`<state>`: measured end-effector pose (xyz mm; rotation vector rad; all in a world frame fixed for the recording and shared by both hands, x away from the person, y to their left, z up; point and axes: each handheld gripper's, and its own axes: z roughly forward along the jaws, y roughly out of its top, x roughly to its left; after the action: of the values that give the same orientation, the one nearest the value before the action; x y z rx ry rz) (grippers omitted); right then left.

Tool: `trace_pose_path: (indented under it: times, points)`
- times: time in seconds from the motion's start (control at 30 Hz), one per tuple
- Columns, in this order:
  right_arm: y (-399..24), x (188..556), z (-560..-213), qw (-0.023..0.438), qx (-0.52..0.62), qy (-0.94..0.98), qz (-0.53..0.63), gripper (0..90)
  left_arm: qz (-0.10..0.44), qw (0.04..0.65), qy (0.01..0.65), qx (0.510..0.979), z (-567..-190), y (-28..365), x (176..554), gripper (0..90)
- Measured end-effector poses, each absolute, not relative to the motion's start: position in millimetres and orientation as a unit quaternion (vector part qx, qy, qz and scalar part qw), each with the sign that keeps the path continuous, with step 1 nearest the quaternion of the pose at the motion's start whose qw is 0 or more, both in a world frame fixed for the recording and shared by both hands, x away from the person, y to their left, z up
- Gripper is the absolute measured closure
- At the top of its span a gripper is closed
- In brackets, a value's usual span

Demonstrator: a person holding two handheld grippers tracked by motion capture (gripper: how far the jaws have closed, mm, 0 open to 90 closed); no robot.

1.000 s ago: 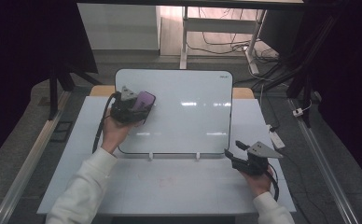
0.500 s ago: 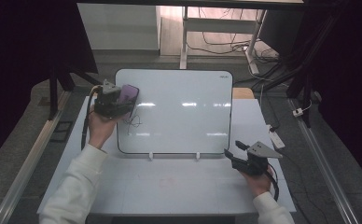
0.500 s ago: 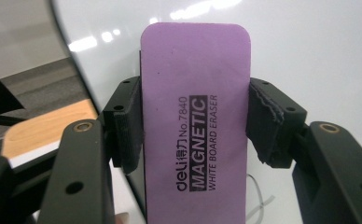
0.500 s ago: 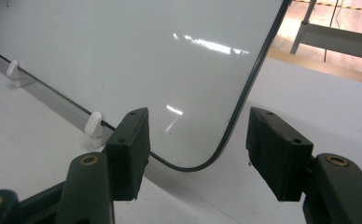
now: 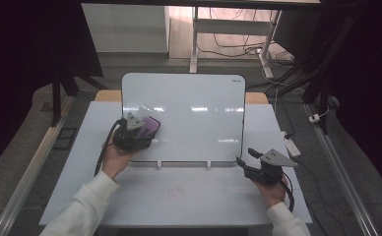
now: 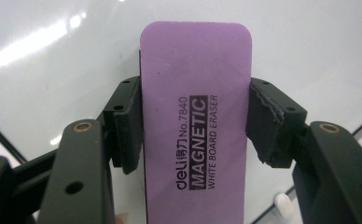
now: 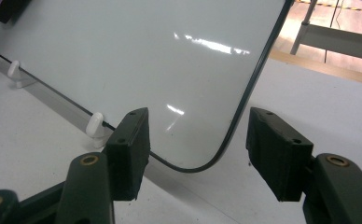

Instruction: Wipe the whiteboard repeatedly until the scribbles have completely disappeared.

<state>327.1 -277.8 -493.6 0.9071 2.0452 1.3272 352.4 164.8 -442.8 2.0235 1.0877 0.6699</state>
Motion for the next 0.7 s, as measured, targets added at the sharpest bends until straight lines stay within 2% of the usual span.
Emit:
trace_pose_path:
  times: [0.3,0.37,0.5,0.7]
  points:
    - [-279,327,-493,0.268,0.337,0.756,0.493,39.2,0.276,0.380,0.461,0.753,-436,197,355,41.3]
    - [-279,327,-493,0.269,0.337,0.757,0.492,39.2,0.264,0.392,0.469,0.746,-435,204,356,41.3]
    - [-279,327,-493,0.269,0.336,0.756,0.493,39.2,0.276,0.380,0.466,0.750,-437,197,354,41.3]
    - [-278,327,-493,0.270,0.335,0.756,0.492,39.2,0.254,0.389,0.443,0.767,-445,169,352,41.3]
